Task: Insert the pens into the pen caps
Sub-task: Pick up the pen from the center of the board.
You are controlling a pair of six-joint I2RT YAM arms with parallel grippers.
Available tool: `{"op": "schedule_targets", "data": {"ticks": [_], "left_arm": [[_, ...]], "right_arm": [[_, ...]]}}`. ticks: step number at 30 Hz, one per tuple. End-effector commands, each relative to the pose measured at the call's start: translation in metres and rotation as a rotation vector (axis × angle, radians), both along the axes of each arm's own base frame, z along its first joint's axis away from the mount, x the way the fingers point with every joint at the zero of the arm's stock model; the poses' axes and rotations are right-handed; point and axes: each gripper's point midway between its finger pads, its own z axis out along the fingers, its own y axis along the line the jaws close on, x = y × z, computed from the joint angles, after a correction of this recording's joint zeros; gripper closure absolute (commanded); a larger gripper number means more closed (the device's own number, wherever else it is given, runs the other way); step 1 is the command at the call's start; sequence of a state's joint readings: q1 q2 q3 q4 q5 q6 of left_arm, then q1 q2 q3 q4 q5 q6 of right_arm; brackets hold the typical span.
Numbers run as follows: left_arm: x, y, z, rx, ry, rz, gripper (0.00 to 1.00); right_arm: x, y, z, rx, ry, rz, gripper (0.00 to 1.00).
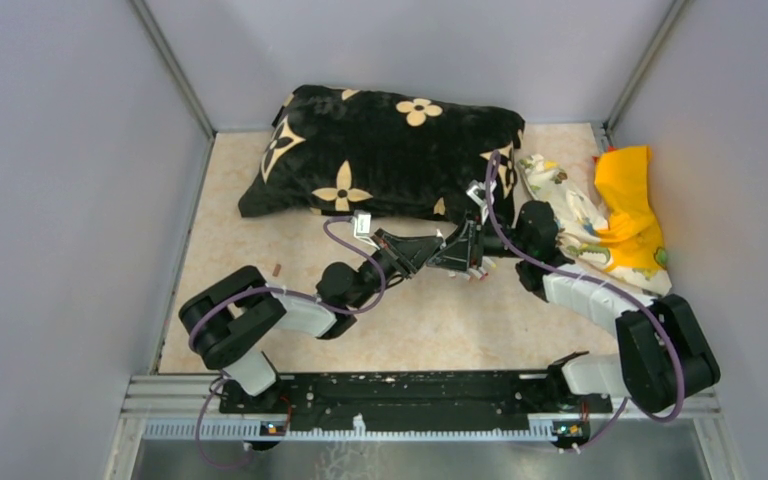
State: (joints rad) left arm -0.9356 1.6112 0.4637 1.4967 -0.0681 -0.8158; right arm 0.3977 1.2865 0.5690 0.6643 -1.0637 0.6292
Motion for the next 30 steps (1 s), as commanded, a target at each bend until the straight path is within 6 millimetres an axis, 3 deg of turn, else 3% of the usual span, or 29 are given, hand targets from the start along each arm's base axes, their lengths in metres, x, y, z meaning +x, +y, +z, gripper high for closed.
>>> {"op": "schedule_targets", "data": {"ticks": [1, 7, 13, 23, 30], "left_arm": [[-0.009, 0.015, 0.056, -0.190, -0.143, 0.022, 1.00], [-0.010, 0.018, 0.060, -0.188, -0.170, 0.031, 1.00], [-0.014, 0.022, 0.065, -0.210, -0.196, 0.030, 0.99], [-0.041, 0.031, 0.061, -0.123, -0.282, -0.038, 0.40], [-0.057, 0.016, 0.063, 0.133, -0.393, -0.160, 0.21]], "right_arm": [[-0.004, 0.006, 0.014, 0.018, -0.066, 0.053, 0.63], [-0.007, 0.006, 0.014, 0.016, -0.073, 0.076, 0.73], [-0.009, 0.006, 0.016, 0.013, -0.104, 0.100, 0.98], [-0.009, -0.011, 0.022, -0.044, -0.250, 0.154, 1.00], [-0.021, -0.014, 0.017, -0.049, -0.300, 0.258, 1.00]]}}
